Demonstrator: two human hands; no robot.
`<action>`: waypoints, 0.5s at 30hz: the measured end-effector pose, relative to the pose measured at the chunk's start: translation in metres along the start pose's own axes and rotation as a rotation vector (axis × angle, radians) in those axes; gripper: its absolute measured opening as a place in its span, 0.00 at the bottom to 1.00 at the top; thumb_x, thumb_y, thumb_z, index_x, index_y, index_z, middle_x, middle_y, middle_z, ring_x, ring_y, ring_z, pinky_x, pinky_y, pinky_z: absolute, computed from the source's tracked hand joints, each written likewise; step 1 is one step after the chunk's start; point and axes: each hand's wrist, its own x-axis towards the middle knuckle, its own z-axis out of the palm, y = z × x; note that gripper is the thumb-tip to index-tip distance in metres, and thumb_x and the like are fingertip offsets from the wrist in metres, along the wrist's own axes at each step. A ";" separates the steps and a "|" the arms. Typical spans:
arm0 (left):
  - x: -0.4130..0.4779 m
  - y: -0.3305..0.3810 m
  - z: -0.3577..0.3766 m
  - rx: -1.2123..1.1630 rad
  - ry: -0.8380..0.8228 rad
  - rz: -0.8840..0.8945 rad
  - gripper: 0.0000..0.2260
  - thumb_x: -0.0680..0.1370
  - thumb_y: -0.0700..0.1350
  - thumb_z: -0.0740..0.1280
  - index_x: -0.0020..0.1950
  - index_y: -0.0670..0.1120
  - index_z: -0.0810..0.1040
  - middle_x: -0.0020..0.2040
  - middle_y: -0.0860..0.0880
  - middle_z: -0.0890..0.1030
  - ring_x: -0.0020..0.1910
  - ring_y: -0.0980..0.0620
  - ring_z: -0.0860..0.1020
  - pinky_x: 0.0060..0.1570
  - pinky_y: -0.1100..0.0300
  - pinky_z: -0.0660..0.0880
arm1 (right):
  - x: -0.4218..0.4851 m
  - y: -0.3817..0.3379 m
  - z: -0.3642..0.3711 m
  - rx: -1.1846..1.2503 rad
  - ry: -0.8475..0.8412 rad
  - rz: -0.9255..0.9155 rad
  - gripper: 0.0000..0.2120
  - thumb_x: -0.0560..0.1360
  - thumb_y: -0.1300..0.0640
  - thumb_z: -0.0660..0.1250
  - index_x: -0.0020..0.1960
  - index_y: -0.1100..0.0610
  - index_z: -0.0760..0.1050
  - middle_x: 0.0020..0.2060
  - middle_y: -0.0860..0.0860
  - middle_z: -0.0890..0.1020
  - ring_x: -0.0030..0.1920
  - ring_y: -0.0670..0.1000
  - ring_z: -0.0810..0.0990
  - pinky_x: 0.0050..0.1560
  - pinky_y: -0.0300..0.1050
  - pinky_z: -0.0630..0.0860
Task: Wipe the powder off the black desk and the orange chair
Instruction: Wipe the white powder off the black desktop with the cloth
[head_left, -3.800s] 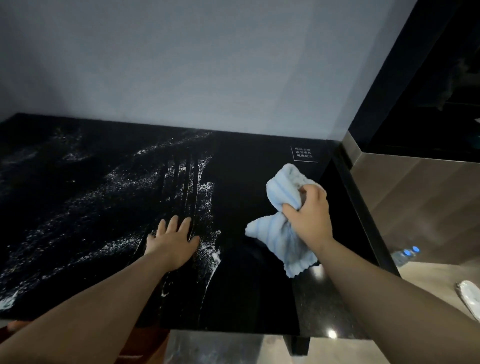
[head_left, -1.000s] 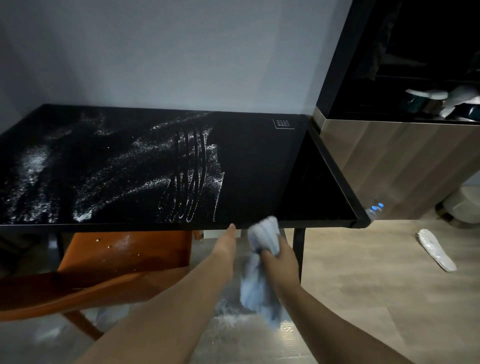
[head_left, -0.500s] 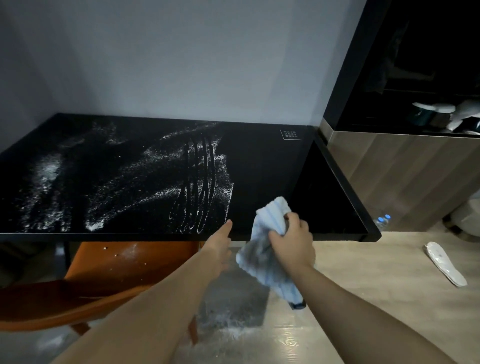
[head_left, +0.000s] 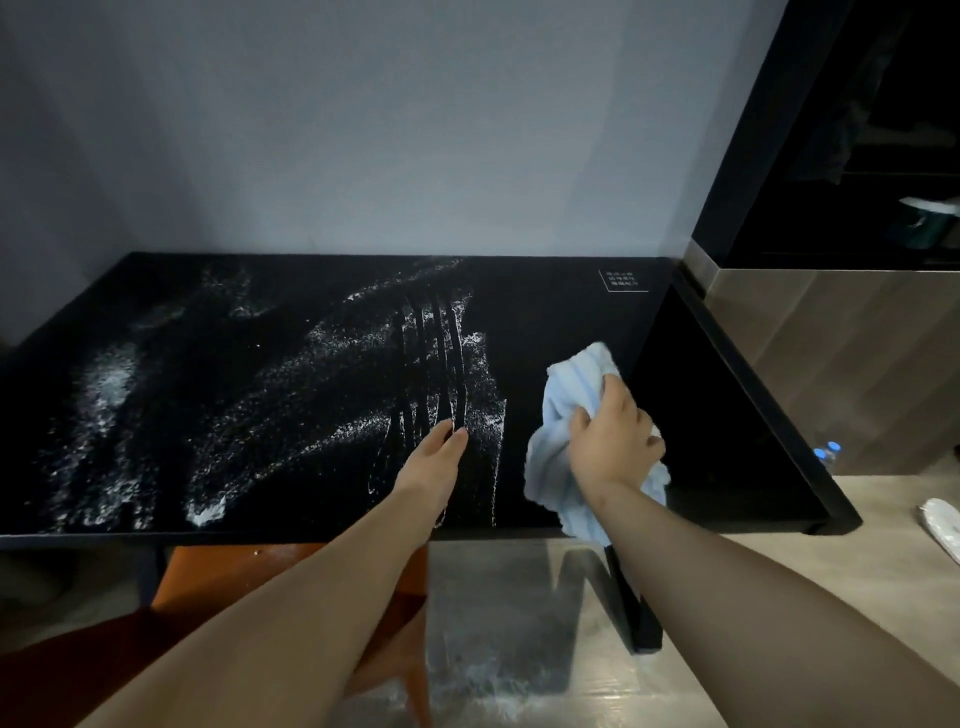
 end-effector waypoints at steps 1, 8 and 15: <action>0.003 0.004 -0.001 0.045 0.010 0.028 0.22 0.81 0.55 0.57 0.75 0.60 0.60 0.75 0.51 0.64 0.71 0.47 0.65 0.69 0.50 0.62 | 0.010 -0.004 0.000 0.004 0.022 -0.011 0.24 0.78 0.51 0.61 0.72 0.55 0.60 0.65 0.53 0.73 0.63 0.57 0.71 0.59 0.56 0.65; 0.091 0.050 0.003 0.346 0.159 0.206 0.23 0.82 0.55 0.54 0.76 0.59 0.54 0.72 0.51 0.67 0.43 0.48 0.79 0.39 0.57 0.74 | 0.128 -0.045 0.038 0.005 0.020 -0.119 0.22 0.79 0.51 0.60 0.71 0.54 0.61 0.64 0.53 0.73 0.62 0.57 0.72 0.61 0.57 0.64; 0.203 0.097 -0.017 0.764 0.213 0.253 0.25 0.82 0.56 0.53 0.77 0.56 0.50 0.78 0.52 0.51 0.74 0.50 0.61 0.62 0.53 0.71 | 0.234 -0.095 0.087 -0.008 -0.031 -0.183 0.21 0.79 0.52 0.60 0.70 0.53 0.62 0.64 0.54 0.73 0.60 0.58 0.72 0.60 0.58 0.64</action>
